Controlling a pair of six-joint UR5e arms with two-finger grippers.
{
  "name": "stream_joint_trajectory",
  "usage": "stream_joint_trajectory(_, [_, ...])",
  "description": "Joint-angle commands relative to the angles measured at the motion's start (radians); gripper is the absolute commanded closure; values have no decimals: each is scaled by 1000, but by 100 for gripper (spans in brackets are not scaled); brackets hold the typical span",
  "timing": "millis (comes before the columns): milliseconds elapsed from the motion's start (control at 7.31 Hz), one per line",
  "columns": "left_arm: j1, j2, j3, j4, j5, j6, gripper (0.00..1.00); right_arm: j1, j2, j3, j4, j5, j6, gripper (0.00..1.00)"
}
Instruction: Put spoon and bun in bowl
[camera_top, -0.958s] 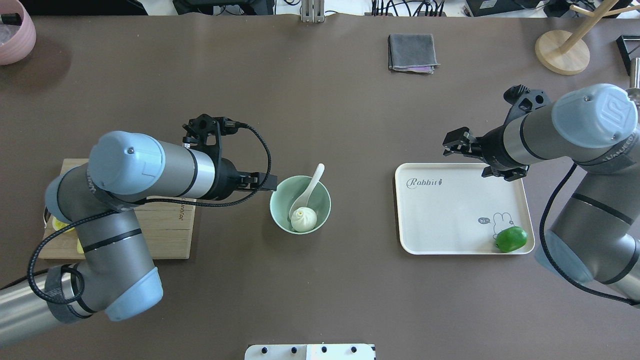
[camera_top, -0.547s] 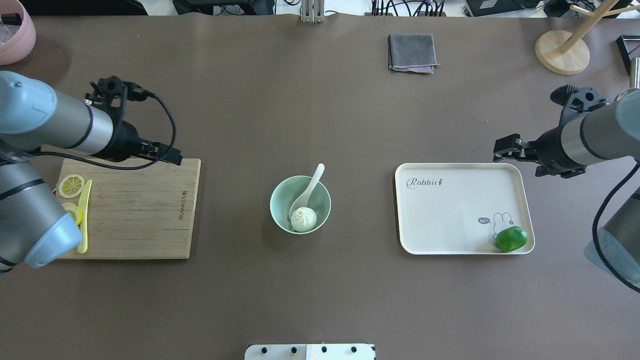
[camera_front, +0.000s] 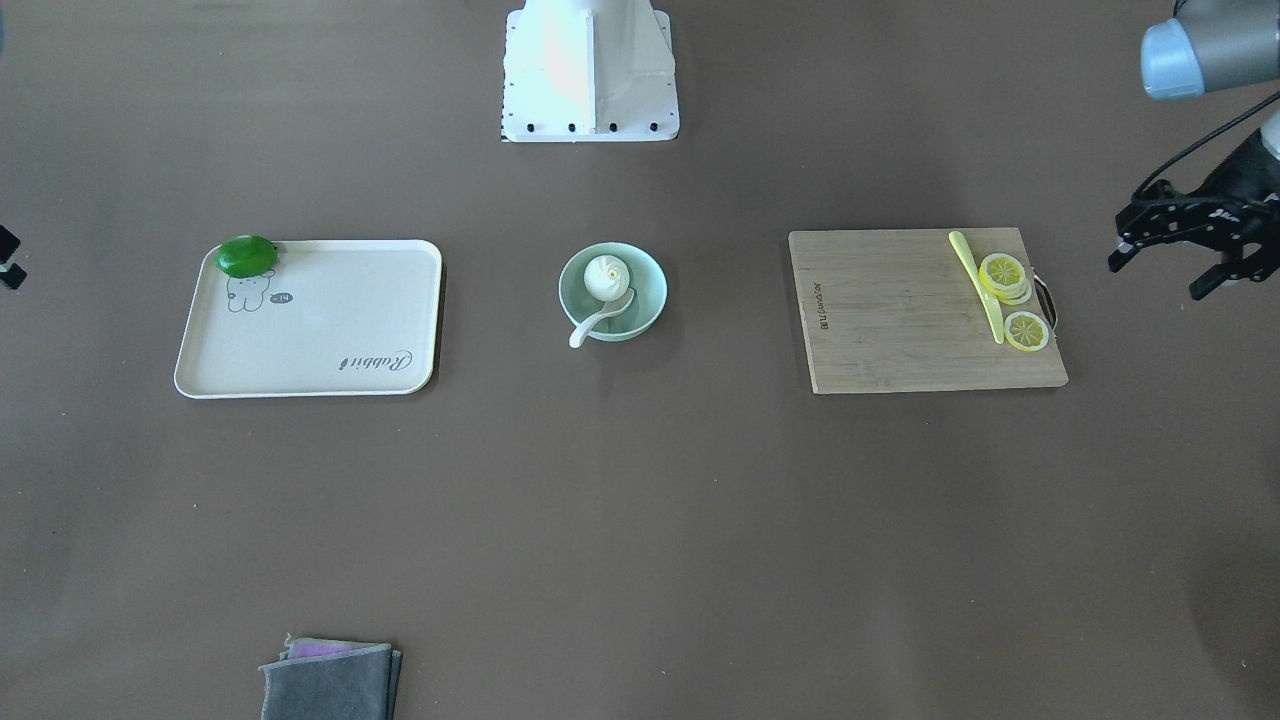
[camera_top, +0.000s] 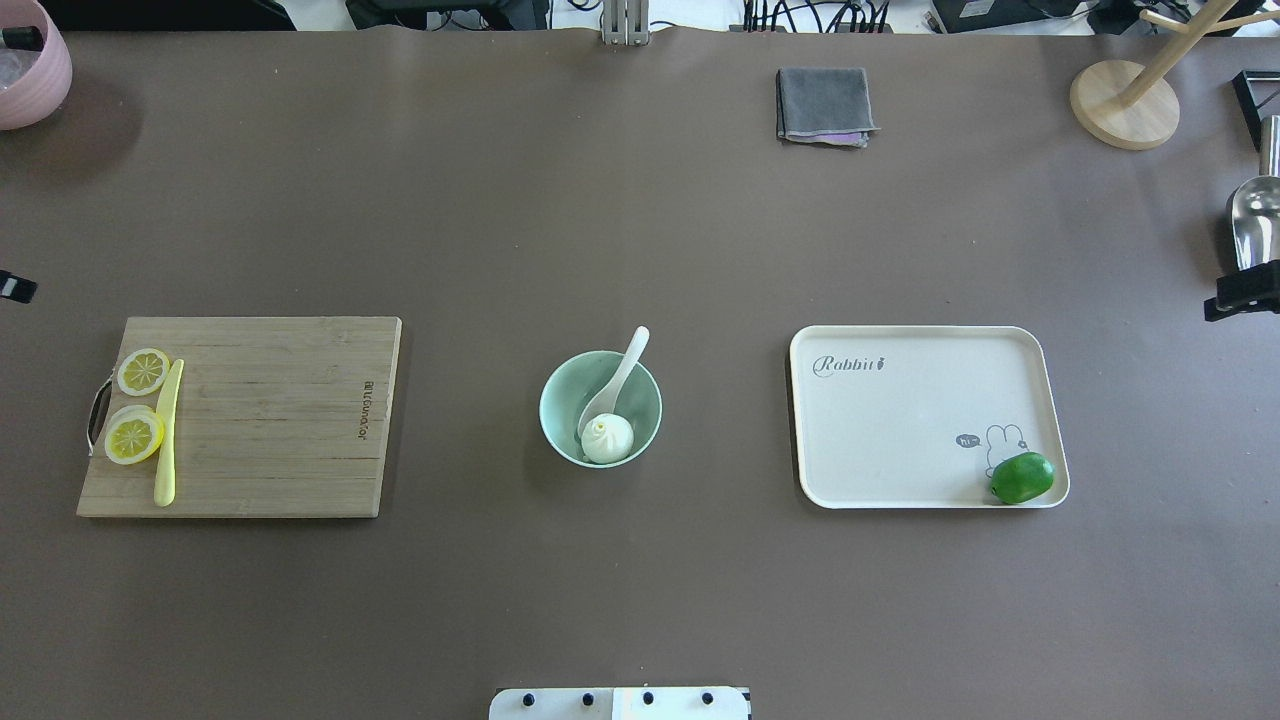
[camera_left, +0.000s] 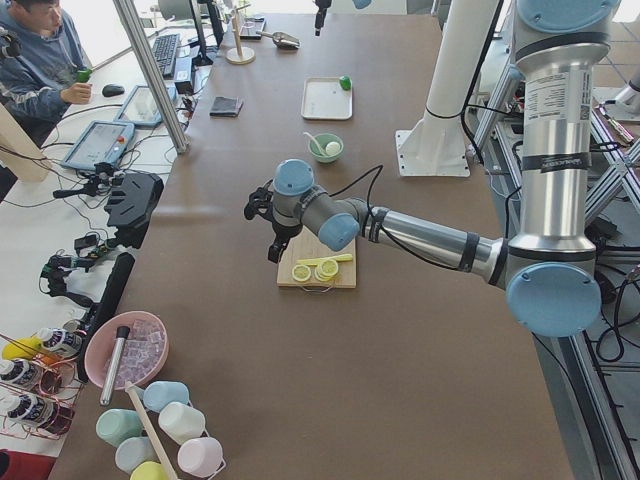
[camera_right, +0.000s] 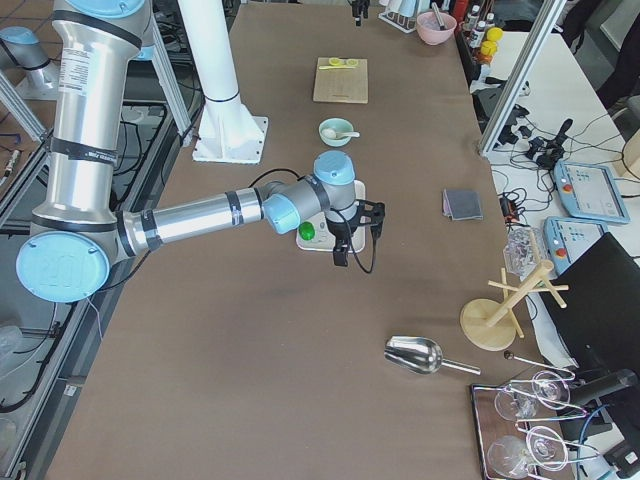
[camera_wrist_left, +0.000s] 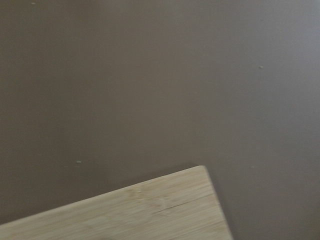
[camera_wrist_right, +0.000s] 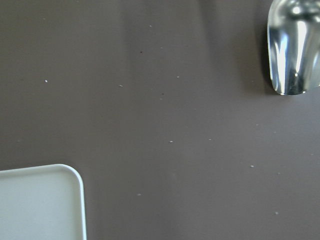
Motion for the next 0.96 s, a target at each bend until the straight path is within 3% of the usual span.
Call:
stream_joint_trajectory(0, [-122,112,15,0,-27,57,2,196,-20,-120,-8,80,-378,0])
stream_joint_trajectory(274, [-124,120,64,-2,-29,108,2,310,-17,-175,-14,114,-534,0])
stream_joint_trajectory(547, [-161,108,83,31,-30,208,2,310,32,-214,-14,114,-553,0])
stream_joint_trajectory(821, [-159,88,84,158,-4,218,2,307,110,-303,-14,114,-558,0])
